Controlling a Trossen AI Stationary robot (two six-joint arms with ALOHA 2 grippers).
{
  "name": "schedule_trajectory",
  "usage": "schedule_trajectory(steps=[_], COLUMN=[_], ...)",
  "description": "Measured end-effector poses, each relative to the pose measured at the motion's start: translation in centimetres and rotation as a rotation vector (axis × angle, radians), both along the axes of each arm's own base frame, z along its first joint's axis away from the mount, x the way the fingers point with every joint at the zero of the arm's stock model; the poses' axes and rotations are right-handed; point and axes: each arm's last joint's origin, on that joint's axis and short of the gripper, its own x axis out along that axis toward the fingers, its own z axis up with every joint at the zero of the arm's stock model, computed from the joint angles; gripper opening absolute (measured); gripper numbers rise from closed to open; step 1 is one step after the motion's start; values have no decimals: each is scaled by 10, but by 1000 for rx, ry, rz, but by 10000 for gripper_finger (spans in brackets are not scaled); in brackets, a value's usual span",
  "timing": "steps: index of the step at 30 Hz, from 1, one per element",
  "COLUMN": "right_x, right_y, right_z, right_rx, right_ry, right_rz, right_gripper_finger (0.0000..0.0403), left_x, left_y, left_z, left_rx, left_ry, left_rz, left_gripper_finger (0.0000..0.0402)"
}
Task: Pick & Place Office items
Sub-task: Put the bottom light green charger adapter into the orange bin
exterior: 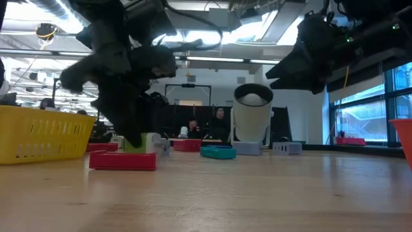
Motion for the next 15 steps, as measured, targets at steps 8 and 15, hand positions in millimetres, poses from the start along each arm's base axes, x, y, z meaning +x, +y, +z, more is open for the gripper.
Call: schedule_trajectory(steps=[8,15], right_x=[1,9], right_y=[6,24], right_z=[2,26], right_rx=[-259,-542], right_ry=[78,75], right_rz=[195,301], right_gripper_finger=[247,247], left_x=[26,46], left_y=[8,42], left_z=[34,64], left_rx=[-195,-376], left_ry=[-142,-341], left_rz=[-61,-53], left_gripper_finger=[142,142])
